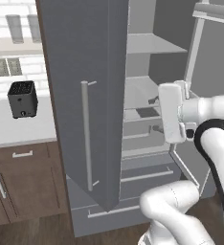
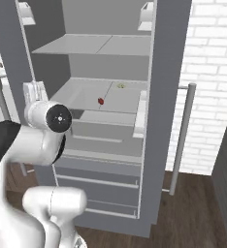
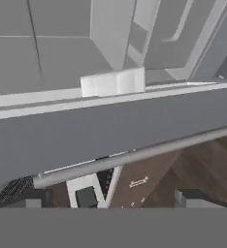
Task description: Take the strawberry from the fridge and place it on top of the pancake, located on the dining counter.
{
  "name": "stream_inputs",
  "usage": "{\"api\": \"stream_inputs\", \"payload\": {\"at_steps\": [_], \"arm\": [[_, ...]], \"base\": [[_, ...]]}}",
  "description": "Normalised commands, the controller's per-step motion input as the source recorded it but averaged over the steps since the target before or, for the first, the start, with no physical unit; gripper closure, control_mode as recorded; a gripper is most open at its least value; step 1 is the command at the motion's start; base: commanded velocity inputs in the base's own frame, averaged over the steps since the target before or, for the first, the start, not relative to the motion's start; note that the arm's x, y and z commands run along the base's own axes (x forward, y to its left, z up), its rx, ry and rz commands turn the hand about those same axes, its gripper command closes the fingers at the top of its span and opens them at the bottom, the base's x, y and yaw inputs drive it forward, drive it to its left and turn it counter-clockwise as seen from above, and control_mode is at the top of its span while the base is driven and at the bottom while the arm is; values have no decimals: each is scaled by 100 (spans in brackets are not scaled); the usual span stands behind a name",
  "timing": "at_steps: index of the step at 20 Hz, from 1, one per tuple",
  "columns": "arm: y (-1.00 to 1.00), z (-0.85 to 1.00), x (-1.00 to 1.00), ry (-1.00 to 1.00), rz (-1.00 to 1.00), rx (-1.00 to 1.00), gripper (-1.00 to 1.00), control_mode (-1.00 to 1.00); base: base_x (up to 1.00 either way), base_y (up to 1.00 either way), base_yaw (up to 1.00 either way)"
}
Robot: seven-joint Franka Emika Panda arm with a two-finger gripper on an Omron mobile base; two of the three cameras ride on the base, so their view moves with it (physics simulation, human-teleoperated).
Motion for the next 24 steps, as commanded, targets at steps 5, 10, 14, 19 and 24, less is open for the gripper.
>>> {"api": "stream_inputs", "payload": {"at_steps": [5,10,14,19,24], "arm": [[-45,31,68,34,26,40,-100,-100],[0,-15,69,21,15,3,-100,-100],[21,-28,68,6,9,0,-100,-100],[23,-28,79,4,8,1,-100,-100],[39,-25,33,0,12,2,-100,-100]], "base": [[0,0,0],[0,0,0],[0,0,0],[0,0,0],[0,0,0]]}}
